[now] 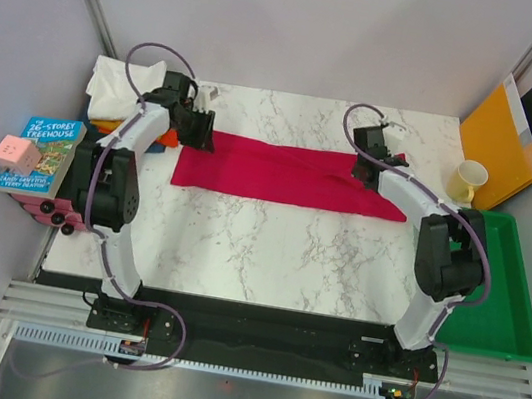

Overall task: Fold and stack the t-shirts
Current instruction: Fold the other side of the tshirt into a rectangle, then rotate the tshirt 90 degrees

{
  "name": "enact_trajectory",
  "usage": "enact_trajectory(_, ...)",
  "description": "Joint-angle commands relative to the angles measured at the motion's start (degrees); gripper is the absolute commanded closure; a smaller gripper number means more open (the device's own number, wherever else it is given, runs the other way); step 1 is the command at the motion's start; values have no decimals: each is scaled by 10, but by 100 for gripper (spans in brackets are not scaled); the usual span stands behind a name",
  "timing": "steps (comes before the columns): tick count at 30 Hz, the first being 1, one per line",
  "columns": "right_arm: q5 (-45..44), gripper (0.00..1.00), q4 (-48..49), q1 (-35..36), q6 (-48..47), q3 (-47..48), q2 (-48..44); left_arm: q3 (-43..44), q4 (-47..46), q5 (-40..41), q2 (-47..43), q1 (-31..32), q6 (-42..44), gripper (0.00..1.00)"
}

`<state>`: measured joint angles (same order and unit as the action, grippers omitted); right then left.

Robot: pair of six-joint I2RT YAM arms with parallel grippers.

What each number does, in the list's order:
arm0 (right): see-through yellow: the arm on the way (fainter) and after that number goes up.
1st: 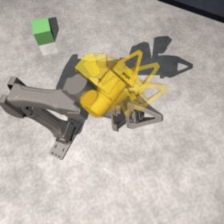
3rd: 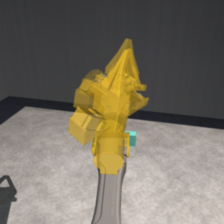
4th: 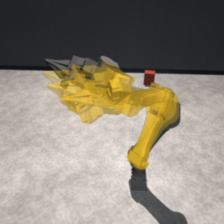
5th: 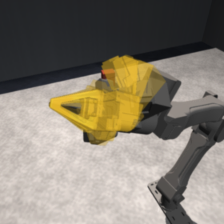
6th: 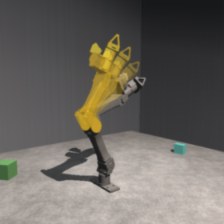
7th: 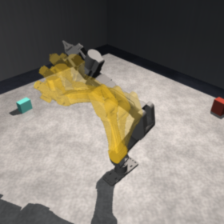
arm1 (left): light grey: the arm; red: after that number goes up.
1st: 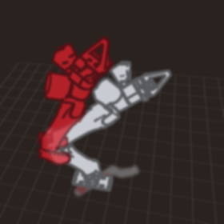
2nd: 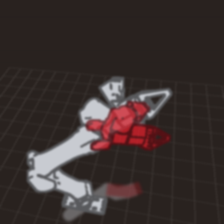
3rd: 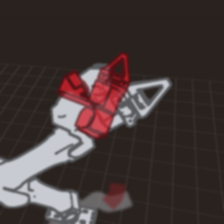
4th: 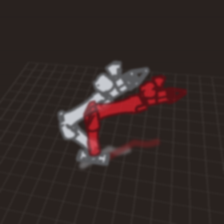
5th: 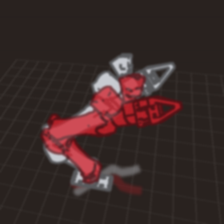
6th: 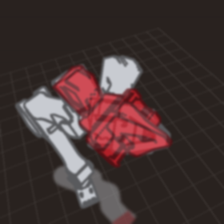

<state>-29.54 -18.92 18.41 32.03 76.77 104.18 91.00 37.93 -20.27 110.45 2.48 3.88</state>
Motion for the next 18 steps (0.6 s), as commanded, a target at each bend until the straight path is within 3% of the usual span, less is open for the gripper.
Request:
enact_trajectory(1,8,100,-4,-2,13,-40,7,4,32,-42,43,38,10,79)
enact_trajectory(3,5,100,-4,-3,7,-36,17,12,36,-41,62,40,5,98)
enact_trajectory(18,8,100,-18,-3,5,63,115,23,67,-30,114,42,15,98)
